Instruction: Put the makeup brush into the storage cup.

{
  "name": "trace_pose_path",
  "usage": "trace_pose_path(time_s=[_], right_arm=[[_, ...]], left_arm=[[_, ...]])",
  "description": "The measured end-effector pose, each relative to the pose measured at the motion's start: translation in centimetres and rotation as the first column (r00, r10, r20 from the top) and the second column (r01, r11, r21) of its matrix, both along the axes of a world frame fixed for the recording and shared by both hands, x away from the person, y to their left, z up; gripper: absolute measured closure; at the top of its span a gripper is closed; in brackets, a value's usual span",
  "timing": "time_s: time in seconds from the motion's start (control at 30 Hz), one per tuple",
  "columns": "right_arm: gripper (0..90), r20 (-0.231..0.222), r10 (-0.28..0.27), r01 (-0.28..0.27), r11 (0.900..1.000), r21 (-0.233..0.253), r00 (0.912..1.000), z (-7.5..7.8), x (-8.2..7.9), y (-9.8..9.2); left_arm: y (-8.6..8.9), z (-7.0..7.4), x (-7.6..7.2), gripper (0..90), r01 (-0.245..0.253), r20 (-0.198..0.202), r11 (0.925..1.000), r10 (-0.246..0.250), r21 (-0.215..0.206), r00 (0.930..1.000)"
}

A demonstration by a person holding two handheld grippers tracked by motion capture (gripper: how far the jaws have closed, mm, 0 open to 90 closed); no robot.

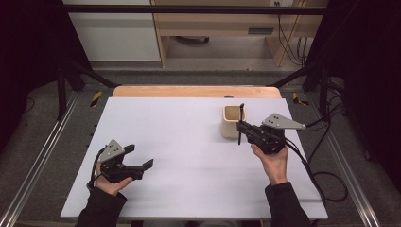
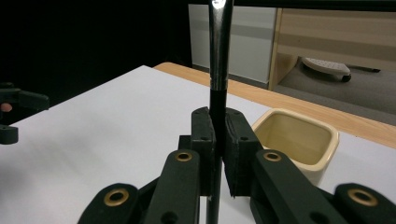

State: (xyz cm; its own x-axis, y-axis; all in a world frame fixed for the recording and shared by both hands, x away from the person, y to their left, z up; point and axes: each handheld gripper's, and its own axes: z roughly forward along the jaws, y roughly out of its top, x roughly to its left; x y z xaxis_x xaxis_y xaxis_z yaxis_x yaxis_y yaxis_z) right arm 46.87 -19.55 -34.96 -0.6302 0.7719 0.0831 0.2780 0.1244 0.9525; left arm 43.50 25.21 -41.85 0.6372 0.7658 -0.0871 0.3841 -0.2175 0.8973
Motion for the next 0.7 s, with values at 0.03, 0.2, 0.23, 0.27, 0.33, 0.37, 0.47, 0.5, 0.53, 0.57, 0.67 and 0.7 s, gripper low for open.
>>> trace_pose_path(time_s=[0.03,0.2,0.23,0.27,0.33,0.37,0.47,0.5,0.53,0.57,0.67,0.7], right_arm=[[83.8,-0.003,-0.002,0.002,1.000,0.001,1.0000,0.0,0.1,0.0],[83.8,-0.003,-0.026,0.026,1.000,0.011,0.9997,0.0,0.8,0.0],[83.8,-0.002,-0.032,0.032,0.999,0.014,0.9995,0.0,0.9,0.0],[83.8,-0.001,-0.037,0.037,0.999,0.016,0.9993,0.0,1.1,0.0],[83.8,-0.001,-0.047,0.047,0.999,0.022,0.9989,0.1,1.4,0.0],[83.8,-0.001,-0.049,0.049,0.999,0.022,0.9988,0.2,1.5,0.0],[83.8,-0.002,-0.062,0.062,0.998,0.027,0.9981,0.4,2.0,0.1],[83.8,-0.003,-0.067,0.067,0.997,0.034,0.9978,0.5,2.2,0.2],[83.8,-0.004,-0.074,0.074,0.997,0.037,0.9973,0.6,2.4,0.2],[83.8,-0.003,-0.075,0.075,0.997,0.034,0.9972,0.7,2.5,0.2],[83.8,0.000,-0.087,0.087,0.996,0.037,0.9962,0.9,3.0,0.2],[83.8,-0.001,-0.094,0.094,0.995,0.040,0.9956,1.0,3.1,0.2]], left_arm=[[0.0,0.0,0.0,5.7,-0.001,0.001,1.0000,0.001,-0.001,1.0000],[0.2,-0.1,0.0,5.5,-0.006,0.002,1.0000,0.006,0.006,1.0000],[0.2,-0.1,0.0,5.5,-0.008,0.001,1.0000,0.008,0.006,1.0000],[0.2,-0.1,0.1,5.5,-0.007,0.001,1.0000,0.007,0.006,1.0000],[0.3,-0.2,0.1,5.4,-0.010,0.000,0.9999,0.010,0.006,1.0000],[0.3,-0.1,0.1,5.4,-0.010,0.001,0.9999,0.010,0.006,1.0000],[0.4,-0.2,0.1,5.5,-0.013,0.000,0.9999,0.013,0.004,0.9999],[0.4,-0.2,0.1,5.5,-0.013,-0.001,0.9999,0.013,0.004,0.9999],[0.4,-0.2,0.1,5.4,-0.013,-0.001,0.9999,0.013,0.005,0.9999],[0.4,-0.2,0.1,5.4,-0.015,-0.001,0.9999,0.015,0.004,0.9999],[0.4,-0.2,0.1,5.4,-0.018,0.001,0.9998,0.018,0.000,0.9998],[0.4,-0.2,0.1,5.4,-0.016,0.001,0.9999,0.016,0.000,0.9999]])
